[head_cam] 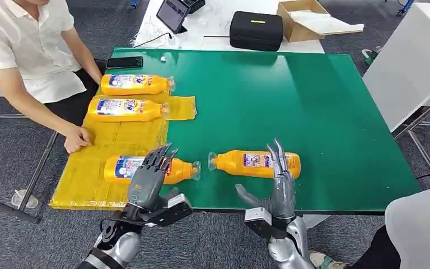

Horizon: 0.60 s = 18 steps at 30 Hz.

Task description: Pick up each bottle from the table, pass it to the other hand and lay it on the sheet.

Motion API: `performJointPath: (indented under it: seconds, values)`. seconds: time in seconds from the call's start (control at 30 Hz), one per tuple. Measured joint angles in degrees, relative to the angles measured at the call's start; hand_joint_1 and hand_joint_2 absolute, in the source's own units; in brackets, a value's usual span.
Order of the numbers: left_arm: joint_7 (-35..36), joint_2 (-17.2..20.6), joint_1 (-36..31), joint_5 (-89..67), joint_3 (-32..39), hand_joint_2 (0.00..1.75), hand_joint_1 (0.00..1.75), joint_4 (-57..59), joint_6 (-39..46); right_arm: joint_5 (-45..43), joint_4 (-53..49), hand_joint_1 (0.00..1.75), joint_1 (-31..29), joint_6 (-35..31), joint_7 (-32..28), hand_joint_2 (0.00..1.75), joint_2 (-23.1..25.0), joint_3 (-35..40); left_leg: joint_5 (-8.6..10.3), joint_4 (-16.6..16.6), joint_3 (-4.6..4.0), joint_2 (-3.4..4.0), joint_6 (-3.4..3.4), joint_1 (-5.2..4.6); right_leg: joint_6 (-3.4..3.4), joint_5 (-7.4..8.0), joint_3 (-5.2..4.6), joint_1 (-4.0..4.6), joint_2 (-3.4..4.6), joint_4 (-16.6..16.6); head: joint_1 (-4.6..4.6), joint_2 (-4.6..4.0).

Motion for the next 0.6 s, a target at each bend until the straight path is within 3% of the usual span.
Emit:
performJointPath:
  seconds: [0.27, 0.6]
  values:
    - [-1.4, 0.9, 3.0, 5.9, -3.9, 1.75, 0.00, -9.9, 0.2, 13.3, 0.6, 0.00, 0.5, 4.2, 5.1, 1.75, -0.6, -3.3, -0.01, 0.0, -0.04, 0.00, 0.01, -0.01, 0.00, 0.00, -0.03, -0.01, 0.00, 0.0, -0.04, 0.00]
    - [-4.9, -2.9, 4.2, 22.3, -4.2, 1.75, 0.00, -12.4, -1.3, 19.9, 17.4, 0.00, -8.9, 7.2, 9.5, 1.75, -6.7, -6.9, 0.05, 0.0, -0.06, -0.03, 0.07, -0.06, 0.13, 0.10, -0.01, -0.05, -0.01, 0.0, 0.00, 0.02]
